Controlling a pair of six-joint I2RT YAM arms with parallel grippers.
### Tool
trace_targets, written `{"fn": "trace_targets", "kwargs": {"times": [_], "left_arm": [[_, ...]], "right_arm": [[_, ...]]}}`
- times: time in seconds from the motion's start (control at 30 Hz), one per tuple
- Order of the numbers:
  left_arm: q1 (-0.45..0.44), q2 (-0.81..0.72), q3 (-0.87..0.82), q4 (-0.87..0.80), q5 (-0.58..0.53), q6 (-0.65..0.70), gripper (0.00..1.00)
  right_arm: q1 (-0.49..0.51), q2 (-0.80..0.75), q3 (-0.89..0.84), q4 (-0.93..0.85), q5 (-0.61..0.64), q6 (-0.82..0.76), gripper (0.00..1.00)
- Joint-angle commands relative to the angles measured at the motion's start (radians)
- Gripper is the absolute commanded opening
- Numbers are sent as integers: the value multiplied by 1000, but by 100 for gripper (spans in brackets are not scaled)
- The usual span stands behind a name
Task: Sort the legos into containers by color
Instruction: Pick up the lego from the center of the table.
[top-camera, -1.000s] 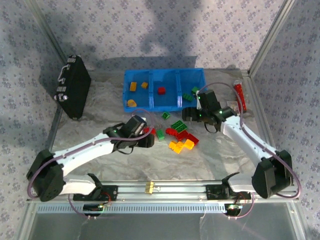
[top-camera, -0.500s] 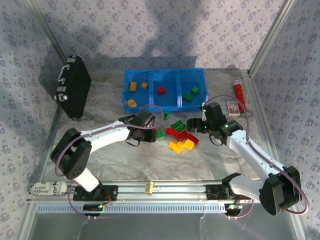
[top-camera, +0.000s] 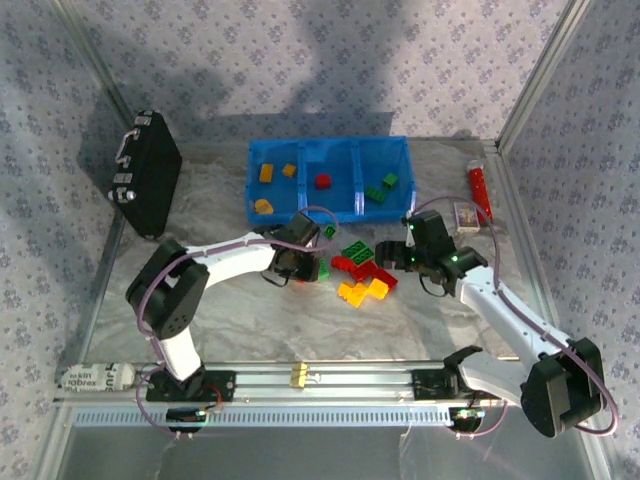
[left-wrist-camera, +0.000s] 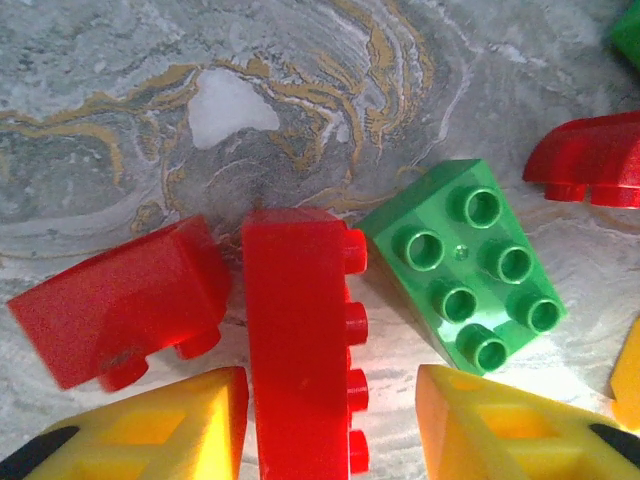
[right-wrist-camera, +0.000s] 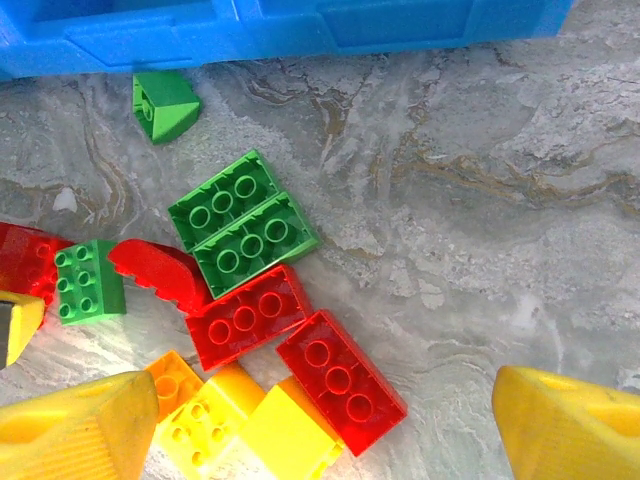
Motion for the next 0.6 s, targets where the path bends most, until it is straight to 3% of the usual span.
{"fn": "trace_targets", "kwargs": {"times": [0.0,0.07,0.17,0.23,0.57], "left_arm": [[1,26,29,-30,12,16,45],[1,33,27,-35,10,17,40],[-2,25,32,-54,7,20,19],[-11,2,41,-76,-13,25,12],[-21,-148,164,-159,-68,61,11]], "right_arm": [[-11,-35,-18,-7,-5,13,89],[-18,-45,-29,-6,-9,16,88],[-25,-54,-41,-6,-14,18,88],[-28,-59,-46,-7,-18,21,88],[-33,-86,-64,-8,-24,28,88]]}}
